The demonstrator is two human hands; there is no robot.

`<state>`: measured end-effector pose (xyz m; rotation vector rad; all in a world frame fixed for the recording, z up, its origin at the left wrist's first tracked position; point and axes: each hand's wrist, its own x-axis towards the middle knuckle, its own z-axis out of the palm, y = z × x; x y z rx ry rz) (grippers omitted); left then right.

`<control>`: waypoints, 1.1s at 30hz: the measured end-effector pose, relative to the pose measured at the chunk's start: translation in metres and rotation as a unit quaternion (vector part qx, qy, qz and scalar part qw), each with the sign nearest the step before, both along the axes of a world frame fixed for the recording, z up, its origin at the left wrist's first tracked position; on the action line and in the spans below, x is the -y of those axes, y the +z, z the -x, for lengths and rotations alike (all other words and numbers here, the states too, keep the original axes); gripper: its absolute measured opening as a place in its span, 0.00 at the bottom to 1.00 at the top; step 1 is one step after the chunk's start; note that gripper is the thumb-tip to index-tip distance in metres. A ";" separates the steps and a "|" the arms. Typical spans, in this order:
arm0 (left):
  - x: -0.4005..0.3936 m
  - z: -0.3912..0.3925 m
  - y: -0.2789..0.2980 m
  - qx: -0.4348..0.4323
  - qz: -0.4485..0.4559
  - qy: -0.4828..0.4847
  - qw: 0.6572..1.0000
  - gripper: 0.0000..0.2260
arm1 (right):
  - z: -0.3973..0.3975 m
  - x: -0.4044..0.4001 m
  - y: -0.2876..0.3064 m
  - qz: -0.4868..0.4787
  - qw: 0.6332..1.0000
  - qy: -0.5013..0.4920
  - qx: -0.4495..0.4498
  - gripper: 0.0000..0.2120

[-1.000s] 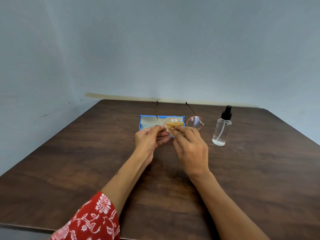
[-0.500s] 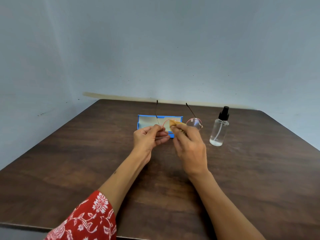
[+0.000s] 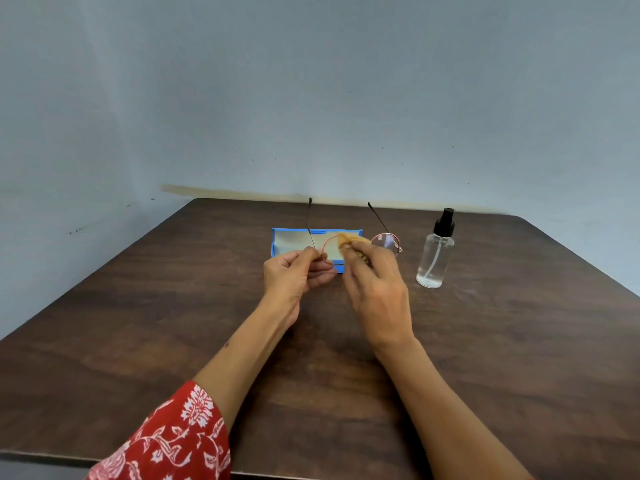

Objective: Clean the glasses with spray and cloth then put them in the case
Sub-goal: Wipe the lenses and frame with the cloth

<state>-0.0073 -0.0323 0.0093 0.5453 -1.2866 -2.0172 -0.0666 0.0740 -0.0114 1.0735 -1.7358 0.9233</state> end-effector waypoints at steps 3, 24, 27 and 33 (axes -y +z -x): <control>-0.001 0.000 -0.001 0.007 0.008 -0.009 1.000 0.07 | 0.002 0.000 0.001 0.027 0.999 -0.011 0.013 0.10; 0.004 0.000 -0.003 0.014 0.012 0.017 1.000 0.06 | -0.009 0.002 -0.001 -0.057 0.997 0.038 -0.021 0.08; 0.005 0.001 -0.002 0.009 0.006 0.011 1.000 0.06 | -0.005 -0.001 -0.001 -0.030 1.000 0.007 0.002 0.09; 0.002 0.001 -0.002 0.013 0.016 0.007 1.000 0.07 | -0.003 0.002 -0.001 -0.010 1.000 -0.006 -0.002 0.10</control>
